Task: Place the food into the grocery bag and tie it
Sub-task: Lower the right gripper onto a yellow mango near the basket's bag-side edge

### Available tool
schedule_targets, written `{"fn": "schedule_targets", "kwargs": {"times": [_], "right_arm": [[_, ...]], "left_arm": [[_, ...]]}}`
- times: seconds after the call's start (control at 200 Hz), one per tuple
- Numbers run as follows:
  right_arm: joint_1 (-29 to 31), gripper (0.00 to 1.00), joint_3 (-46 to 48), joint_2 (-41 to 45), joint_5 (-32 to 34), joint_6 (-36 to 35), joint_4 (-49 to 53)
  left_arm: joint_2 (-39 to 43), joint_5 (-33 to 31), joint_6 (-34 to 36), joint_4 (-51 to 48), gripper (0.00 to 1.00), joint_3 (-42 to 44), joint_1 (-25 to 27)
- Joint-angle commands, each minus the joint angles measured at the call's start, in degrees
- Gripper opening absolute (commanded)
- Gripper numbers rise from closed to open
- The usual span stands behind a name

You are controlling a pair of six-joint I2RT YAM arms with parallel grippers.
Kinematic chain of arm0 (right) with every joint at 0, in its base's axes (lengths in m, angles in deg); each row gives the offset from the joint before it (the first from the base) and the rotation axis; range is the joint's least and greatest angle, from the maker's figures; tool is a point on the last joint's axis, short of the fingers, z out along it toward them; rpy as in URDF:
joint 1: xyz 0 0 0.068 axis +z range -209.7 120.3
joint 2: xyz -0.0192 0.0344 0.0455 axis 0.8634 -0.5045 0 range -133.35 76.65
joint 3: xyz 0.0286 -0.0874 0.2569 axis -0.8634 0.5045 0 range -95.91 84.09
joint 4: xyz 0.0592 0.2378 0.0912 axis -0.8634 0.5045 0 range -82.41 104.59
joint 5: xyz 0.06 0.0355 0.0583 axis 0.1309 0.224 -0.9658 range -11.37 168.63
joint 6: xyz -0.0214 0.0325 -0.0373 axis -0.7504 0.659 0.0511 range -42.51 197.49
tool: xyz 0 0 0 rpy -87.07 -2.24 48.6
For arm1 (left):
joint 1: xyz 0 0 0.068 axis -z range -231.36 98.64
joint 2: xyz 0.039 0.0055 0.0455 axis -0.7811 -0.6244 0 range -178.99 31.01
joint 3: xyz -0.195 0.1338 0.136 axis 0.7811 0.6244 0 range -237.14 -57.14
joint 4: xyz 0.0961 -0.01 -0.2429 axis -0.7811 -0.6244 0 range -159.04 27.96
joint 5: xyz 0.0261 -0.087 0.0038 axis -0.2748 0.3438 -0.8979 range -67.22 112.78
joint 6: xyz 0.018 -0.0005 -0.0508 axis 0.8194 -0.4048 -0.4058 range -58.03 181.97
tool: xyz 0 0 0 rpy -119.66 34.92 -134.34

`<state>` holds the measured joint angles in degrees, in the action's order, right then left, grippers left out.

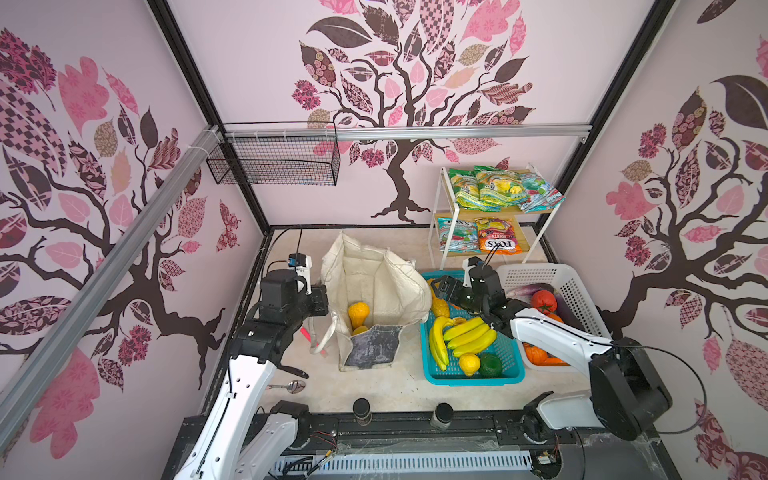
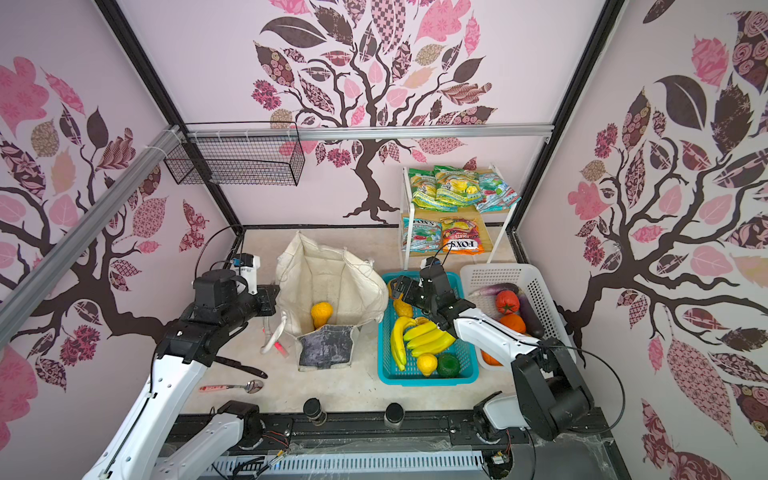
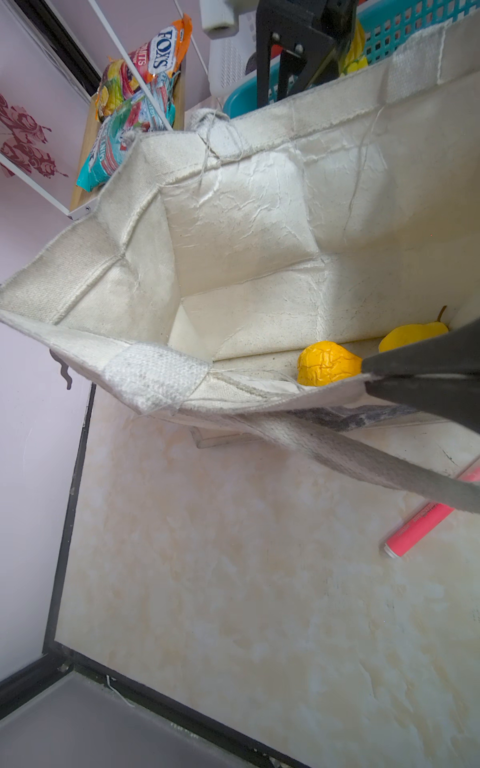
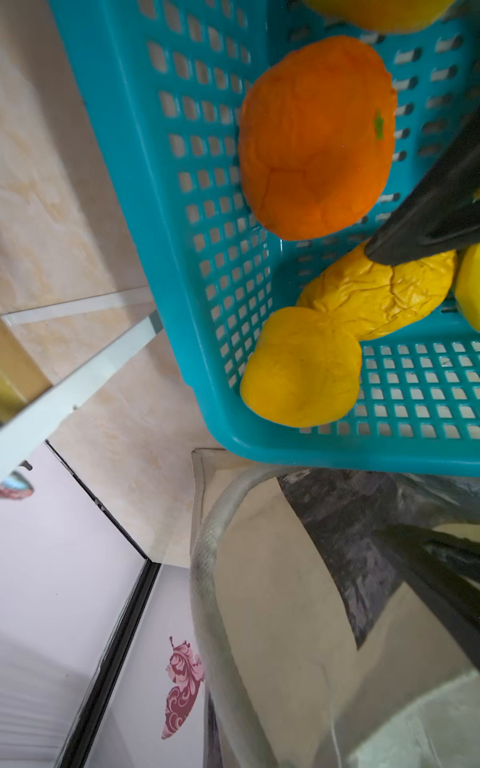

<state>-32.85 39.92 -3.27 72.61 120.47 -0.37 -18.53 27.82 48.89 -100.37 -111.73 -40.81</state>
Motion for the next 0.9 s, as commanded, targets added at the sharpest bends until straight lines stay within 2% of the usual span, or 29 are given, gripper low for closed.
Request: {"fn": "schedule_targets", "kwargs": {"times": [0.0, 0.425, 0.895], "right_arm": [[-0.4, 1.00, 0.5, -2.6, -0.6, 2.1, -4.3], [-0.4, 0.94, -1.4, -11.9, -1.7, 4.9, -8.4], [-0.4, 0.89, -3.9, -15.8, -3.0, 5.5, -10.6]], "left_arm": [[0.5, 0.1, 0.1, 0.7, 0.00, 0.5, 0.3], [0.4, 0.1, 0.3, 0.7, 0.00, 0.6, 0.3], [-0.2, -0.1, 0.5, 0.5, 0.00, 0.5, 0.4]]}}
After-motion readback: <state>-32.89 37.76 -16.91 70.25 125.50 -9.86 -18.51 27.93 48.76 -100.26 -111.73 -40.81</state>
